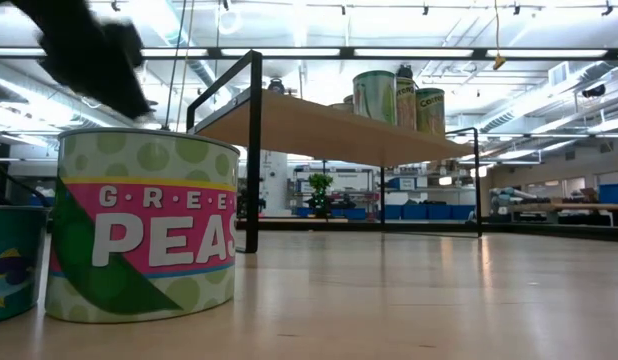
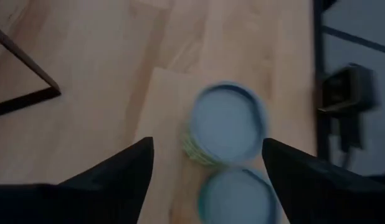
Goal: Pick and place cans onto a shelf
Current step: Put the canned green peas on the shelf
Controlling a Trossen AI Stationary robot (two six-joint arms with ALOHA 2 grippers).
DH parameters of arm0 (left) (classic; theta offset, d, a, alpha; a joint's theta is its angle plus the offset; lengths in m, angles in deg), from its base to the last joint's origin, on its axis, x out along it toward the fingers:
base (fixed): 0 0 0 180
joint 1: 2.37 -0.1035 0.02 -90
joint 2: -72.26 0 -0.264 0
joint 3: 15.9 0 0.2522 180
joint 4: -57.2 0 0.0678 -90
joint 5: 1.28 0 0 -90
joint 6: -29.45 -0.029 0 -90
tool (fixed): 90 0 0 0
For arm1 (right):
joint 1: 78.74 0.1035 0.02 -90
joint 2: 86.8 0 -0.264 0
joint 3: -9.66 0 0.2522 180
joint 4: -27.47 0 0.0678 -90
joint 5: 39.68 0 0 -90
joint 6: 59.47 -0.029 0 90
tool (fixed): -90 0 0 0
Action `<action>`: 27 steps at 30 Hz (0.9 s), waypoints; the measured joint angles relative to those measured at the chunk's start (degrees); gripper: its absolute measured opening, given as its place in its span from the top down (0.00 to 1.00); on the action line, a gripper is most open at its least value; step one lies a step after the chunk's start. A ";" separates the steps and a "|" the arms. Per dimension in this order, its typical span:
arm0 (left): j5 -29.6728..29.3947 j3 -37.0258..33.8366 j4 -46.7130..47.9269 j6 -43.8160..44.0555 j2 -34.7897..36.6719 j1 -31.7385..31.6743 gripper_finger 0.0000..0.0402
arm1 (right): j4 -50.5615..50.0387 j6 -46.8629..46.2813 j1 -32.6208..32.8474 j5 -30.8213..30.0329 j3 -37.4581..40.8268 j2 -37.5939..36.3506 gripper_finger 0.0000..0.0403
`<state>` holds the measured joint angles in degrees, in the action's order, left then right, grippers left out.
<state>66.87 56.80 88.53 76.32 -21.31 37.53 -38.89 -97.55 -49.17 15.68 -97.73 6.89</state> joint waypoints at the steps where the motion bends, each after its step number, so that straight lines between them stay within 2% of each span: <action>1: 0.34 0.00 -0.60 -0.01 -1.02 -0.65 0.23 | 0.04 -0.24 0.26 -0.18 0.00 0.00 0.14; 7: 8.92 0.00 -2.22 -2.43 -4.75 -3.27 0.21 | -0.01 -0.36 1.47 -2.16 0.00 0.00 0.14; 12: 9.63 0.06 -5.69 -7.41 -4.77 -2.23 0.21 | 1.58 -1.24 1.61 -0.14 0.50 0.03 0.14; 16: 7.50 0.09 -3.92 -8.55 -4.77 -1.26 0.21 | 10.06 3.17 1.55 5.52 5.00 1.69 0.14; 22: 7.52 0.07 -3.71 -6.74 -4.42 -0.72 0.22 | 31.86 14.13 1.92 13.65 13.70 5.36 0.14; 27: 7.69 0.02 -3.39 -2.86 -3.05 0.93 0.27 | 40.99 17.66 1.33 18.89 16.33 10.68 0.14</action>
<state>74.56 56.82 85.15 73.46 -24.36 38.46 2.10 -79.89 -47.84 34.56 -81.40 17.57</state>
